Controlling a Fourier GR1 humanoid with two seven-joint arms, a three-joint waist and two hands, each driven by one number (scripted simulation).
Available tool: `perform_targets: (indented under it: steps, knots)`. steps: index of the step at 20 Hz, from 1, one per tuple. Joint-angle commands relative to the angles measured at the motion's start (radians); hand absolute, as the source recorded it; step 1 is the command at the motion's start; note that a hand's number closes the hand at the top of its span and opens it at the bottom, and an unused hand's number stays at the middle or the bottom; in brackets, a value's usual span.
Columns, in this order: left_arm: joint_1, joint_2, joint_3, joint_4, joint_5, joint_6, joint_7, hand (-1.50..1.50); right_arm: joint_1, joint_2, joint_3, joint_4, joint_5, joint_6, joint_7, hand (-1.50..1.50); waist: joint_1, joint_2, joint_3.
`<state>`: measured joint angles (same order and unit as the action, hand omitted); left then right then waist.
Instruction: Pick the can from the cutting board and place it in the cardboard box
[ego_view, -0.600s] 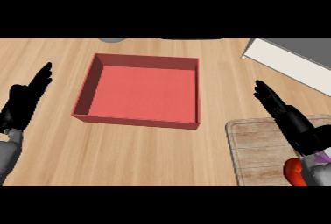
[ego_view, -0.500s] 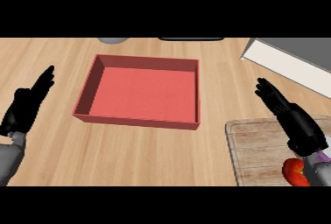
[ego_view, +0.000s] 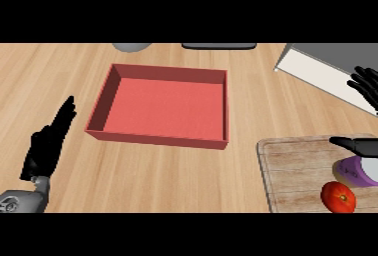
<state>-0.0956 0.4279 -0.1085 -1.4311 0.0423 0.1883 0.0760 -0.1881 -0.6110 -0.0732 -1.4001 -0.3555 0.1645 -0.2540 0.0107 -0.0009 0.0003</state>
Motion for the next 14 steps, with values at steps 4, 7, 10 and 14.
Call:
perform_targets:
  steps: [4,7,10,14]
  knots:
    - [0.046,-0.073,-0.049,-0.079,-0.041,0.019,0.021,0.00,-0.045,-0.066,-0.110,0.284,0.014,0.203,-0.235,-1.50,0.001,0.003,0.001]
    - [0.093,-0.060,-0.016,-0.065,-0.022,0.025,-0.025,0.00,0.029,-0.220,-0.078,0.216,0.138,0.249,-0.273,-1.50,-0.002,0.003,0.001]
    - [0.056,-0.073,-0.026,-0.026,-0.047,0.039,-0.023,0.00,-0.006,-0.327,-0.035,0.209,0.277,0.230,-0.267,-1.50,0.001,0.007,-0.001]
    - [0.079,-0.082,-0.049,-0.054,-0.073,0.051,-0.027,0.00,0.011,-0.473,0.037,0.175,0.406,0.320,-0.272,-1.50,0.005,0.005,-0.002]
